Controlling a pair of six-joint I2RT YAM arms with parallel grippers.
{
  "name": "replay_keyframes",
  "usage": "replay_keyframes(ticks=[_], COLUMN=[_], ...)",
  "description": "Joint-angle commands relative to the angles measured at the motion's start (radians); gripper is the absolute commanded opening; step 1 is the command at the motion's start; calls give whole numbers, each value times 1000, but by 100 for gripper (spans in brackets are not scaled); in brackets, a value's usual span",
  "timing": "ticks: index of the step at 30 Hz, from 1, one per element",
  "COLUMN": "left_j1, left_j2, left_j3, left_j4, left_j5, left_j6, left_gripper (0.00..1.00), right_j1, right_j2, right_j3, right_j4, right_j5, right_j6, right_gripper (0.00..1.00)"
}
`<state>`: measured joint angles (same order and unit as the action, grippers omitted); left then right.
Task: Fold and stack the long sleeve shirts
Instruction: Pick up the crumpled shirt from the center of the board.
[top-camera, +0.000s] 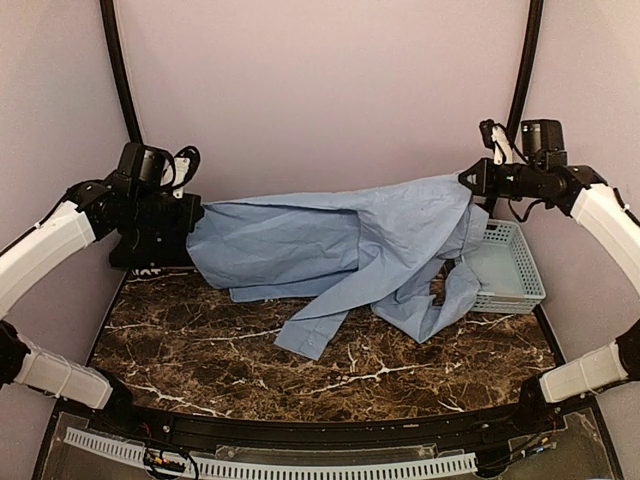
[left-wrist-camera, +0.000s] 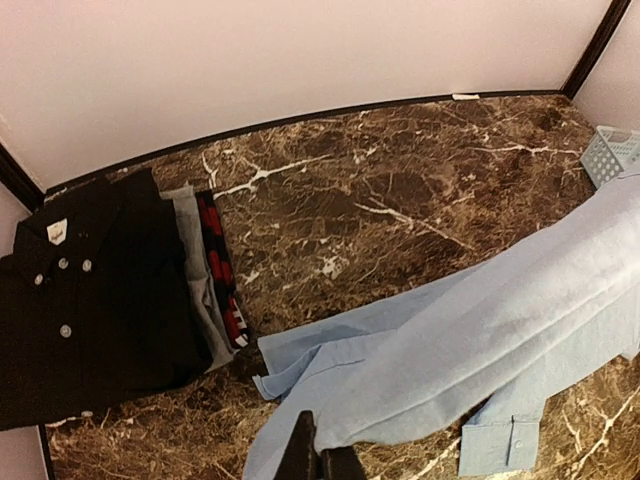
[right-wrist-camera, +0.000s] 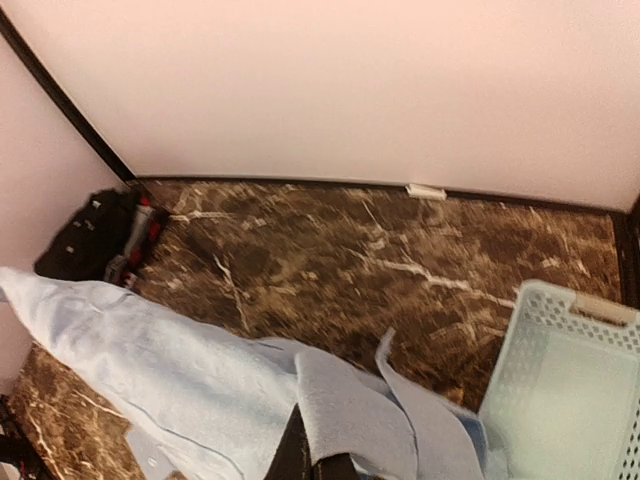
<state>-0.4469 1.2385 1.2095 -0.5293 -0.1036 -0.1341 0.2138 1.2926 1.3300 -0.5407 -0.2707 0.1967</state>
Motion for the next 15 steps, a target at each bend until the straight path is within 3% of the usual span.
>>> replay_keyframes(ticks=[1,5,9,15], left_j1=[16,21,25,25], left_j2=[39,60,52,-47], left_j3=[134,261,399,556], left_j4=[-9,-22,-50,-61], left_j5=[115,153,209,325], left_j6=[39,53,61,21], left_gripper=[0,0,0,0], right_j1=[-9,-11,-11,-12], right_j2=[-48,-80,-84,-161], right_j3=[37,122,273,469], right_j4=[100,128,105,39], right_j5=[-199,-235,-373,-426], right_j6=[40,80,134,178], right_gripper=[0,0,0,0])
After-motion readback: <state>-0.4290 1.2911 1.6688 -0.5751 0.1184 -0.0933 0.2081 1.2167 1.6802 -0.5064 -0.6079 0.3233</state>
